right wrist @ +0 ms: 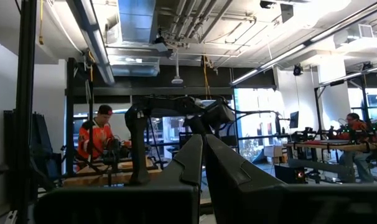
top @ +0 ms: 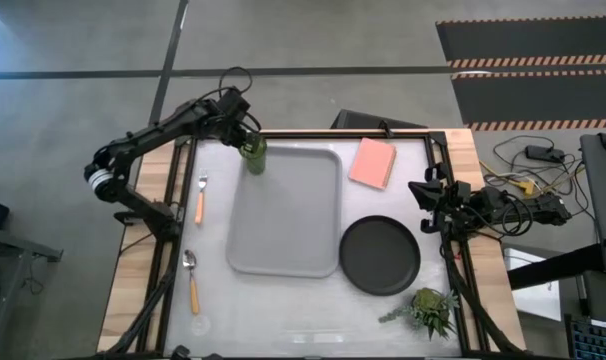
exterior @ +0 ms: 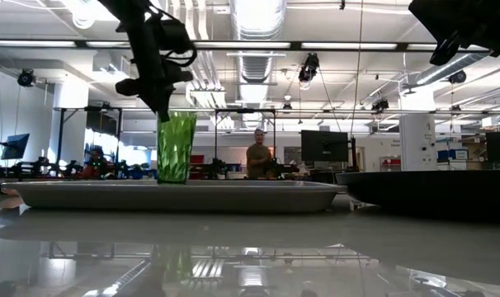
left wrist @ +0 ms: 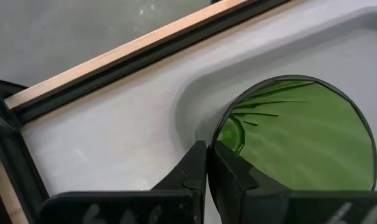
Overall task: Pick and place plate/cup/fork/spoon on tray
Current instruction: Put the green cup on the gray serving tray
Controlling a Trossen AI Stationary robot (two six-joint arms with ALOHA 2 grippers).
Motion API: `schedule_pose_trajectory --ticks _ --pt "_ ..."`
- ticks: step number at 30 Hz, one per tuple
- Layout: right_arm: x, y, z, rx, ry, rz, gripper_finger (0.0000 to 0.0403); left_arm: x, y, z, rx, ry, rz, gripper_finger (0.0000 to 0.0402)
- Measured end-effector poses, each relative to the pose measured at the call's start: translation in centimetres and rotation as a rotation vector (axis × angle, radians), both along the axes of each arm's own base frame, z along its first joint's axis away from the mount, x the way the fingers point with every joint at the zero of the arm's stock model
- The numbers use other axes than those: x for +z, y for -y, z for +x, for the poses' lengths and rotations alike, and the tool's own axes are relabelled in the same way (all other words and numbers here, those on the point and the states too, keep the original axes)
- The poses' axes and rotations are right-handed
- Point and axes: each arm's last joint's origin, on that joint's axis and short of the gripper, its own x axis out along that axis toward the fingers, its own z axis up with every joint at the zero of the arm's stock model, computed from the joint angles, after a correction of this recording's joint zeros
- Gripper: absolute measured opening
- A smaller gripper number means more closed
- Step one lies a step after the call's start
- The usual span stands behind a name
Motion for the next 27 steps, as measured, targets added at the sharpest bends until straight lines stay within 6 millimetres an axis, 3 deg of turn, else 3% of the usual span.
schedule_pose_trajectory --ticks 27 --pt "0.0 0.0 0.0 0.000 0.004 0.001 0.0009 -1.5 -0.9 1.2 -0.022 0.027 -0.035 0.0000"
